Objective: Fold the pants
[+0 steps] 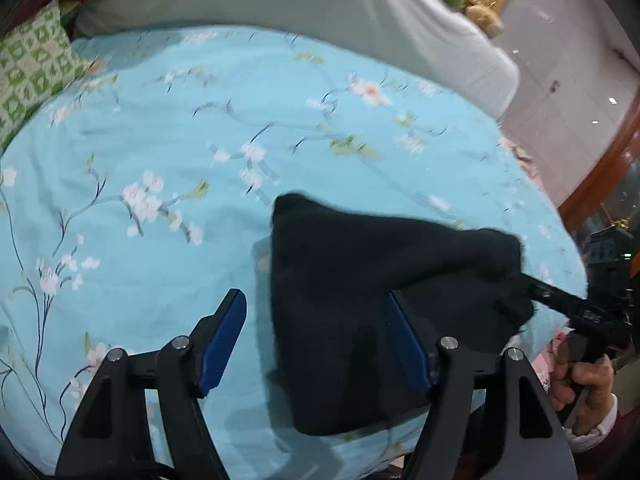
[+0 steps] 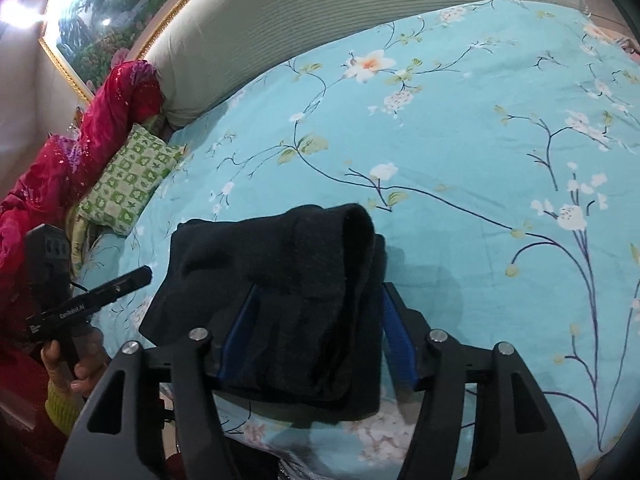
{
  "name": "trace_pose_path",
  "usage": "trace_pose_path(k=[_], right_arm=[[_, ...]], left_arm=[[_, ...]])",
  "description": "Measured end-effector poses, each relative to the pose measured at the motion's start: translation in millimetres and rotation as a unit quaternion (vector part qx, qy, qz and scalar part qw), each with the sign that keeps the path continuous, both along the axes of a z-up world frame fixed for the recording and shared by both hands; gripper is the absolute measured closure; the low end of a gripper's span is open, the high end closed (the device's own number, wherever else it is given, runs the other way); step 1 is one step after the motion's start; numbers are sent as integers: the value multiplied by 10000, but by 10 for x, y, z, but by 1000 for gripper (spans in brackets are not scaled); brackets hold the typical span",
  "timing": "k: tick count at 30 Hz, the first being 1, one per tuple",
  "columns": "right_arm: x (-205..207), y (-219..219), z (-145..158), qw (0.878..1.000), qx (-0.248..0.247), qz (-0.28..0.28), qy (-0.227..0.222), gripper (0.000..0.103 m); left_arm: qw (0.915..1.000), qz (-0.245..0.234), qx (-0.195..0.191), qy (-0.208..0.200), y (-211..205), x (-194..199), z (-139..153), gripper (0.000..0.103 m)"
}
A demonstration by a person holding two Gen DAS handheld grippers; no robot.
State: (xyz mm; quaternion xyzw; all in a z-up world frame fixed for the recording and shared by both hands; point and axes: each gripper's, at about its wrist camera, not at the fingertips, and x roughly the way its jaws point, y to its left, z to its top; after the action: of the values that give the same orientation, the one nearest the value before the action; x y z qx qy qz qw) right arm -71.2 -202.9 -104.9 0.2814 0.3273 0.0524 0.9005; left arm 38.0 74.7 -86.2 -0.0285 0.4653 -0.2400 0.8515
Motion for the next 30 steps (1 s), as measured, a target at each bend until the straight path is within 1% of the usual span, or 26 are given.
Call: trace_pose_path(k=[3,5,6,8,9,12,13,14,16,17,19,21,23,25,27,30], right_arm=[[48,26,-85,9999,9,49,121,41],[61,19,-167,9996,-30,14,290,41],[64,-4,-222,9994,52,32,336,41],[68,-58,-294,9989,323,73,342,41],[73,-70,-313,9985,408,82,343,41],[147,-45,-348,9977,503,214,407,41],[192,-24,-365,9974,483,266,466,39],[213,-12,-368,9974,456,279,481,39],[241,-5,-366,9974,459,293,478,40],[241,-12,-363,9972,490,299,474,41],[220,-10,-337,9972,511,351,415,47],[190,3,-288,9972,525,412,342,51],[183,36,-199,9977,441,458,240,56],[197,64,-88,9982,339,488,115,56],[246,82,1,9983,253,523,16,57],[412,74,134,9983,152,552,-118,57]], left_arm=[[9992,-7,-55,403,0,89,-208,31],[9975,-32,-183,676,2,135,-352,29],[9970,-23,-257,728,14,151,-389,27],[9961,-10,-402,780,30,189,-421,27],[9958,-19,-445,797,24,202,-424,29],[9935,-165,-677,895,-14,227,-430,44],[9932,-123,-717,909,-17,232,-436,45],[9932,-114,-733,900,-18,240,-434,47],[9928,-114,-833,855,-2,226,-420,56],[9925,-113,-883,834,9,217,-404,59],[9921,-105,-974,784,39,195,-344,67],[9926,-75,-997,688,51,173,-252,69],[9945,-68,-920,500,29,145,-136,70],[9952,-85,-915,337,23,121,-28,71],[9965,-60,-819,162,9,165,75,71],[9973,38,-737,36,41,282,164,71]])
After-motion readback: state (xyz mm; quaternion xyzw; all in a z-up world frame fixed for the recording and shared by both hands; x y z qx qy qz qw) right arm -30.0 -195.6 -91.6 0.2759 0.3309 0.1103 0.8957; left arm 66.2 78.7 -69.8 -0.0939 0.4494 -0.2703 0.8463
